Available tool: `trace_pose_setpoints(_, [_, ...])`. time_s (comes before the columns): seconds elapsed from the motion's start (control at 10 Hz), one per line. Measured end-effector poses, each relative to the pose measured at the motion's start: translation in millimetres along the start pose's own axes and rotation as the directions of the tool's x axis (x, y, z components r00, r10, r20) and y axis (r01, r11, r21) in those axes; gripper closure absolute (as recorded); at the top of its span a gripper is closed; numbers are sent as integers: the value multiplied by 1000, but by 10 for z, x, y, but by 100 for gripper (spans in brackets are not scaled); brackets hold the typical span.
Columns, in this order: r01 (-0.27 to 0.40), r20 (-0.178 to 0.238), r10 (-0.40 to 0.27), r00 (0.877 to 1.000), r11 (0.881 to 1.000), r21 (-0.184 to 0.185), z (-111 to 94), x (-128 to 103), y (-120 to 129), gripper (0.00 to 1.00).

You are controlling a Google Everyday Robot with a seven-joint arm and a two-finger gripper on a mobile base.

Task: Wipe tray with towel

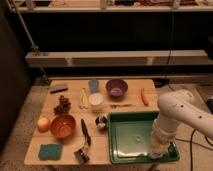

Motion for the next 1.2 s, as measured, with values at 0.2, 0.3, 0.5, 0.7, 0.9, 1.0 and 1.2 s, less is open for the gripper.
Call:
trace_pose_setpoints(0.2, [-30, -5, 30, 1000, 999, 38, -57, 141, -153, 100])
trace_pose_setpoints(0.3, [-35, -5, 36, 999, 998, 59, -101, 179, -278, 100])
trace_pose_setpoints(0.5, [-25, -2, 25, 1000, 995, 97, -155, 189, -568, 100])
trace_pose_setpoints(0.7, [-12, -2, 13, 1000, 993, 118, -180, 148, -735, 100])
trace_pose_setpoints(0.9, [7, -3, -7, 1000, 990, 141, -205, 74, -906, 100])
trace_pose_setpoints(1.0, [22, -2, -22, 1000, 989, 148, -209, -9, -983, 100])
trace_pose_setpoints(1.2, [59, 1, -60, 998, 987, 151, -171, -244, -1094, 100])
